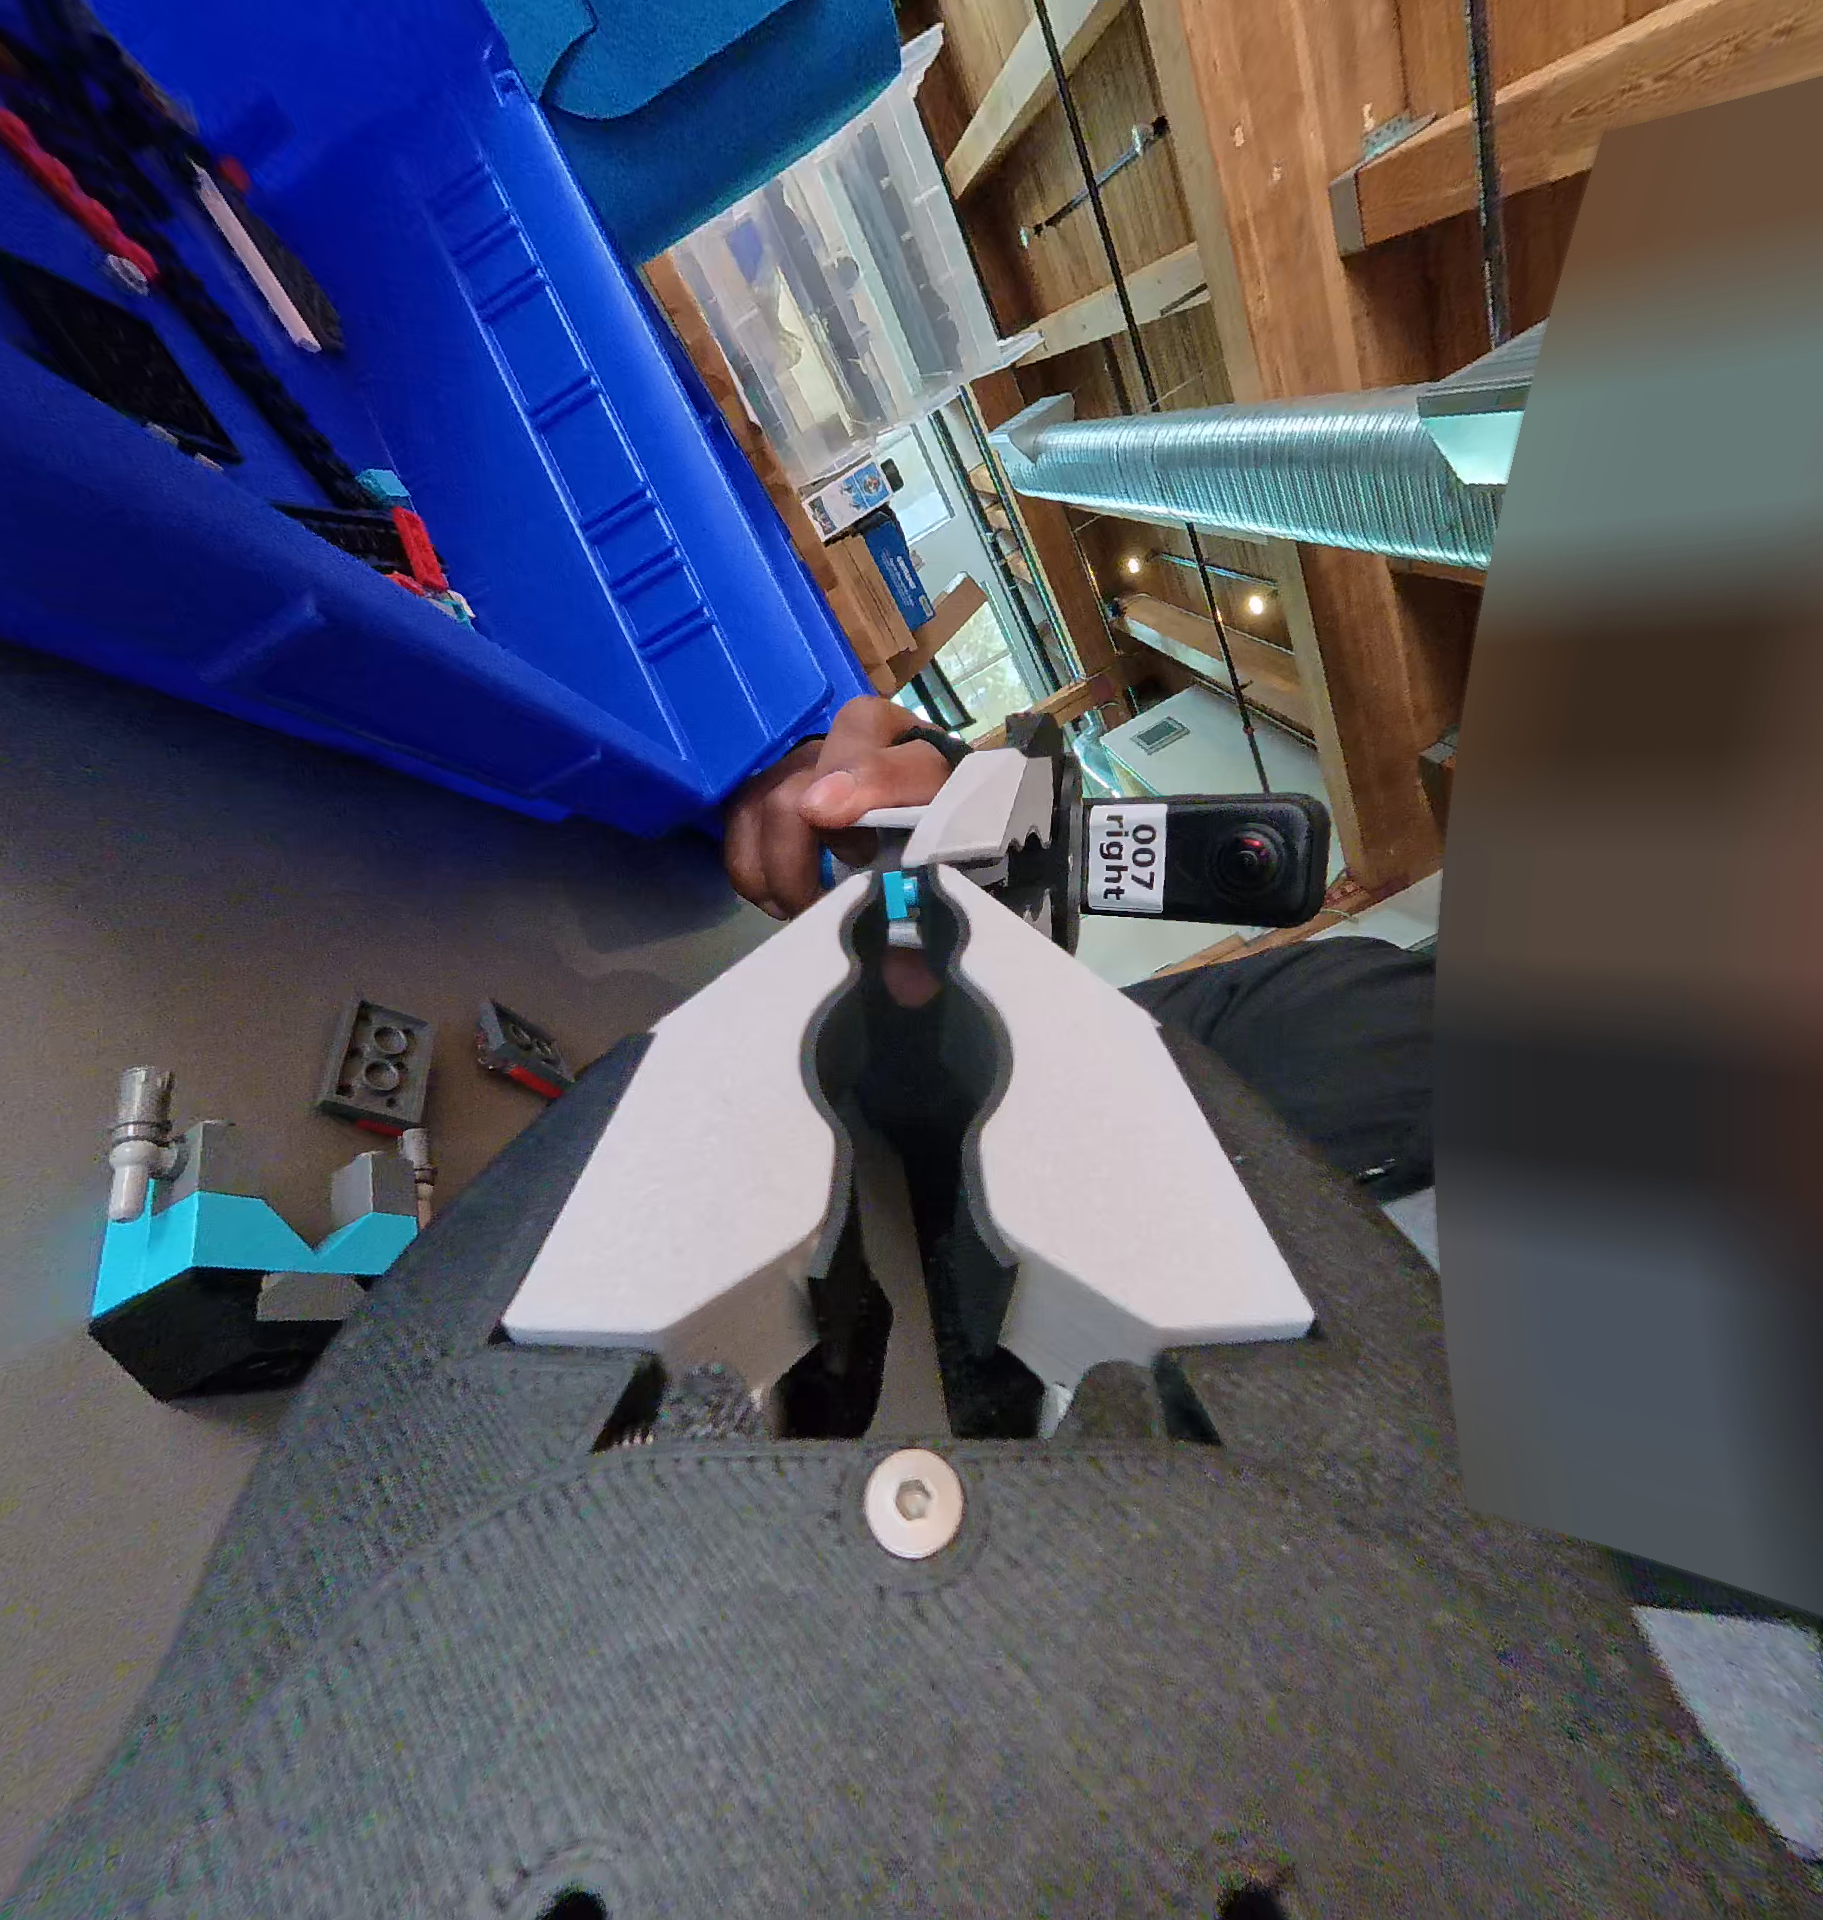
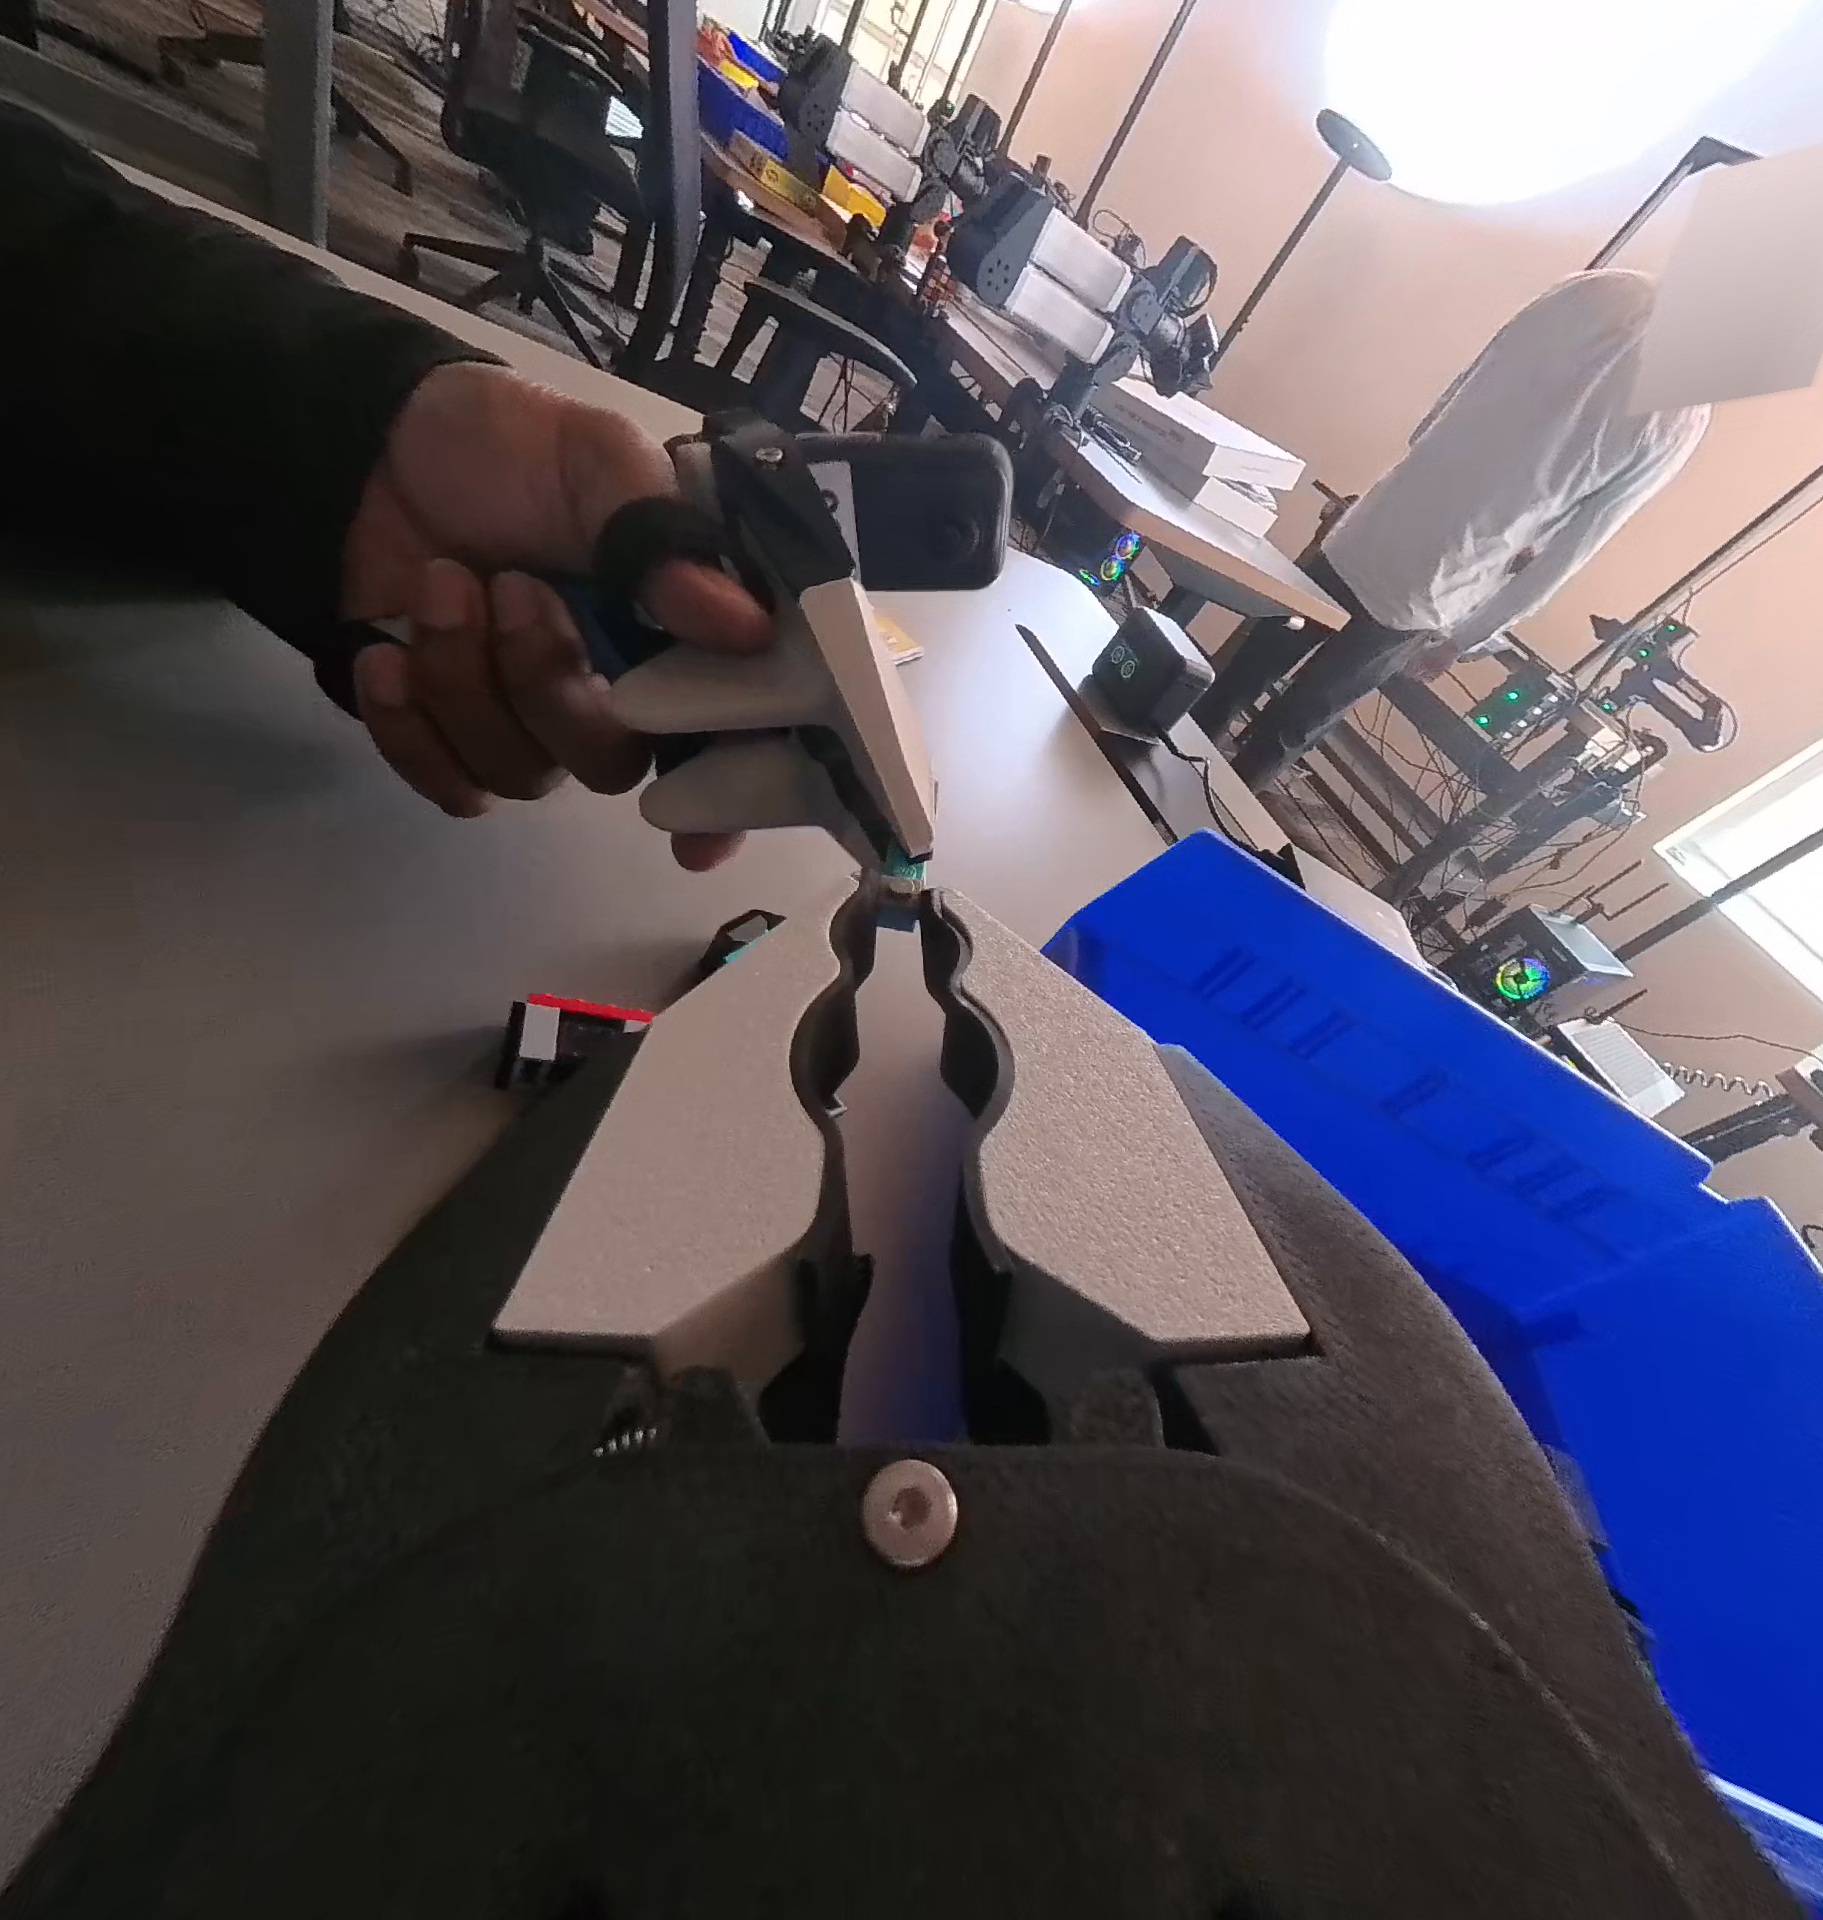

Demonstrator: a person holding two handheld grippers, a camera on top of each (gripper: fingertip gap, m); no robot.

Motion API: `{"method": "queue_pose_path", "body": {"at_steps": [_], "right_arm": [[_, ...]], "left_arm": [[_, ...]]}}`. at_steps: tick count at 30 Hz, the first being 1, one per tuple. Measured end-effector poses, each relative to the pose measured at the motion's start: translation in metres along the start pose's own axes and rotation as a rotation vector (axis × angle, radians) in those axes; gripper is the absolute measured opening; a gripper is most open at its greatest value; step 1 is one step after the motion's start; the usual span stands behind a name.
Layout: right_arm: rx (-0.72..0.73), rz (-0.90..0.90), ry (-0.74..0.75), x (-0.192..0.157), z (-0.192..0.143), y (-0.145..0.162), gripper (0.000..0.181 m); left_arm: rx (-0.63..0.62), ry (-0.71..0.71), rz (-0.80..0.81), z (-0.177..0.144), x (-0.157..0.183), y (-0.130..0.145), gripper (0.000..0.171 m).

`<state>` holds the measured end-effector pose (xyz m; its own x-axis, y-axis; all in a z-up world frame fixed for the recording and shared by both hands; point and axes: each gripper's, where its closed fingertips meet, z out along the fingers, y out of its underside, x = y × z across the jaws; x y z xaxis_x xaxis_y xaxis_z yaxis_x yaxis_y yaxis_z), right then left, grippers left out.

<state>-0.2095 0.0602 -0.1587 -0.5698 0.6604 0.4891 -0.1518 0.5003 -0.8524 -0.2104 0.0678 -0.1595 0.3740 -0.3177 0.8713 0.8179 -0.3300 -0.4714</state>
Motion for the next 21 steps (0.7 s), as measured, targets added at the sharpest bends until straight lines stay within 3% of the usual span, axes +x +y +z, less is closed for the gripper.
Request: {"method": "queue_pose_path", "body": {"at_steps": [21], "right_arm": [[0.033, -0.055, -0.202, -0.024, -0.01, 0.001, 0.008]], "left_arm": [[-0.173, 0.06, -0.035, 0.001, 0.001, 0.024, 0.004]]}}
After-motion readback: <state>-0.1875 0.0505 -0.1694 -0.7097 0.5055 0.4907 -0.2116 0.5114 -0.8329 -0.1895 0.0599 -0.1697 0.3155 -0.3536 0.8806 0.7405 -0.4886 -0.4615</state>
